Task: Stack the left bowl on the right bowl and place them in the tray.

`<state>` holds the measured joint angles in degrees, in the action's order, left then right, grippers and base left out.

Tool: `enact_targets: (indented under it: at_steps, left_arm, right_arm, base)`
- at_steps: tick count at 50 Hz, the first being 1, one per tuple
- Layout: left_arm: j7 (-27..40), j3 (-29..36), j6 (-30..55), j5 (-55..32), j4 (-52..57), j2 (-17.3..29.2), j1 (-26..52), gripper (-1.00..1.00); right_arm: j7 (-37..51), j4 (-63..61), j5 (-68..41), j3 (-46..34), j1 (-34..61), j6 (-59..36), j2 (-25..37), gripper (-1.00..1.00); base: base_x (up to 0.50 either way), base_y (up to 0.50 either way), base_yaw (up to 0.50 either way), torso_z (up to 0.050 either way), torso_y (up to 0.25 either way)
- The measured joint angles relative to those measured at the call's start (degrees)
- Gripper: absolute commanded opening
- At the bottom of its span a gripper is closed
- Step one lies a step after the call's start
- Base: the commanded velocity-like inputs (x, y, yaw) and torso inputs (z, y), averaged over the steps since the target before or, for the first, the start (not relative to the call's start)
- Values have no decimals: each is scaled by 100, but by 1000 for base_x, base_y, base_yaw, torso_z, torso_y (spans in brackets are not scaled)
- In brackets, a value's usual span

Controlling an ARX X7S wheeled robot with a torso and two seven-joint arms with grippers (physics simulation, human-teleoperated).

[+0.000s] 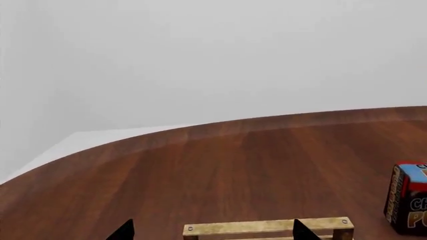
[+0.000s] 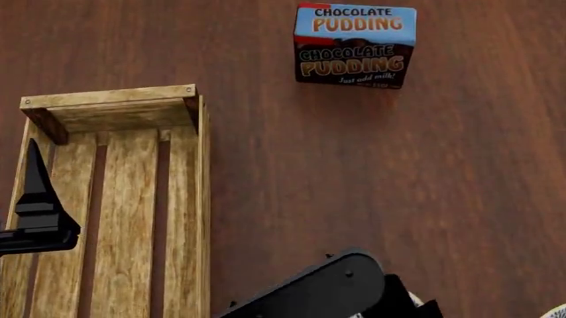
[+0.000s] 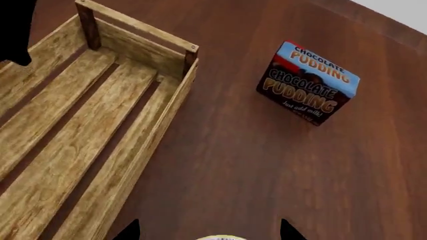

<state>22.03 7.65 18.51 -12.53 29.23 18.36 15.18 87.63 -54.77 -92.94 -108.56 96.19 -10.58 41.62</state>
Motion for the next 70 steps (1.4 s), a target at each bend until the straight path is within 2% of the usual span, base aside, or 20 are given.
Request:
enact_targets:
  at_steps: [4,8,12,17,24,34,49,70]
  left_arm:
    - [8,-5,4,-13,10,9,-3,100]
    - [18,-14,11,-29,27,19,-7,100]
    - [28,-20,14,-39,40,29,-11,100]
    - [40,-23,17,-48,58,42,-17,100]
    - [54,-10,16,-43,66,59,-22,100]
    - [74,1,13,-45,58,78,-19,100]
    - [110,2,31,-66,78,106,-22,100]
    - [148,11,12,-88,62,134,-18,100]
  right_arm:
    - [78,-143,82,-1375,767,986,-58,100]
    - [130,-245,154,-2329,1249,1656,-85,100]
    - [165,-313,221,-2921,1494,2040,-31,100]
    - [194,-351,287,-3231,1513,2200,123,100]
    - [215,-332,351,-3148,1181,2116,364,100]
    - [228,-185,453,-2453,257,1771,490,100]
    - [214,37,530,-1616,-793,1354,316,100]
    - [-217,564,702,-1323,-1533,1303,8,100]
  base:
    - [0,0,0,0,0]
    - [0,0,0,0,0]
    - [0,0,0,0,0]
    - [0,0,0,0,0]
    - [0,0,0,0,0]
    - [0,0,0,0,0]
    - [0,0,0,0,0]
    - [0,0,0,0,0]
